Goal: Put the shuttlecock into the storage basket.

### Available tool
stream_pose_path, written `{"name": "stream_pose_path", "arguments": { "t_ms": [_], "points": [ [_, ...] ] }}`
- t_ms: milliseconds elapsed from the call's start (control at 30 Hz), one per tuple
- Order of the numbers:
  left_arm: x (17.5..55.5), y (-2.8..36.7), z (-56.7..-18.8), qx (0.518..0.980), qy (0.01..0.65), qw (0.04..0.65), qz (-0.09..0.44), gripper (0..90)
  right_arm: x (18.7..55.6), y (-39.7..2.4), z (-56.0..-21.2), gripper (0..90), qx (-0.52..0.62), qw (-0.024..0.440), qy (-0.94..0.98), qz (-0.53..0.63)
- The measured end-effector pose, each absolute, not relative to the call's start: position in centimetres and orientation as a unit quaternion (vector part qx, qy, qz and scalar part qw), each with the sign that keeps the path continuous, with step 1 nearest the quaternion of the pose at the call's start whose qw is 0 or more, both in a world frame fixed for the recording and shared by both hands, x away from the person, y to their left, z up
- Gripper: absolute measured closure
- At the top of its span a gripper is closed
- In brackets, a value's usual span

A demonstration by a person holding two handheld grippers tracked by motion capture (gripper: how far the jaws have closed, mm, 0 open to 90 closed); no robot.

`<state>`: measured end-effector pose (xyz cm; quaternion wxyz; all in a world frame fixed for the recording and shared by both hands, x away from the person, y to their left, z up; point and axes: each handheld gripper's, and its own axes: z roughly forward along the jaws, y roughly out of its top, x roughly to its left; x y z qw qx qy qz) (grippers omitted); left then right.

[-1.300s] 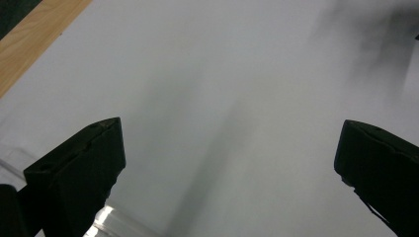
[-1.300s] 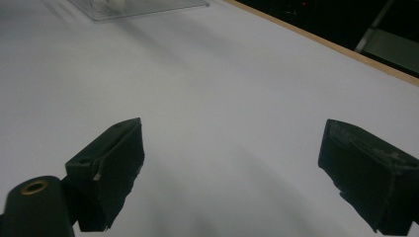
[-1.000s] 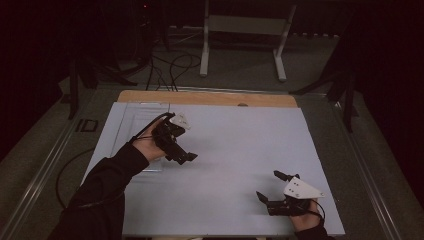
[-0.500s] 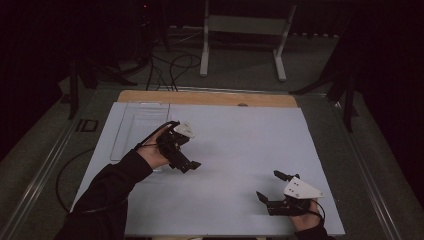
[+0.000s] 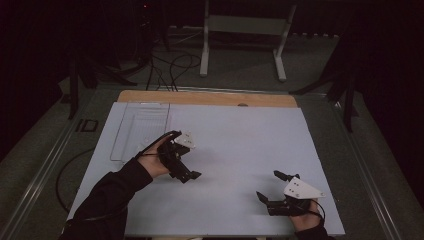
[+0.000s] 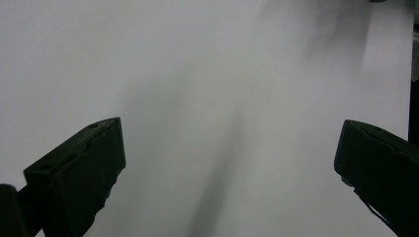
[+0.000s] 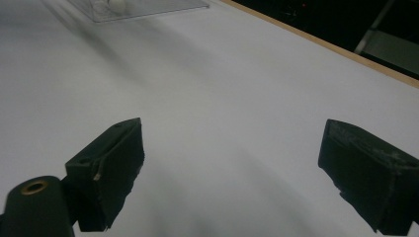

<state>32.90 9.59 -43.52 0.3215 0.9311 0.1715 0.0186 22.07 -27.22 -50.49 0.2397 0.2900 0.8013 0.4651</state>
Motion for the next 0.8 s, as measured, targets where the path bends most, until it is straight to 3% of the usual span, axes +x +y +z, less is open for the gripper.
{"name": "stream_pose_path", "arguments": {
  "t_ms": [800],
  "points": [
    [29.8,11.0,-46.4,0.928,0.165,0.333,0.008,0.1,22.1,-27.2,-50.5,10.1,0.290,0.240,0.802,0.464]
  ]
}}
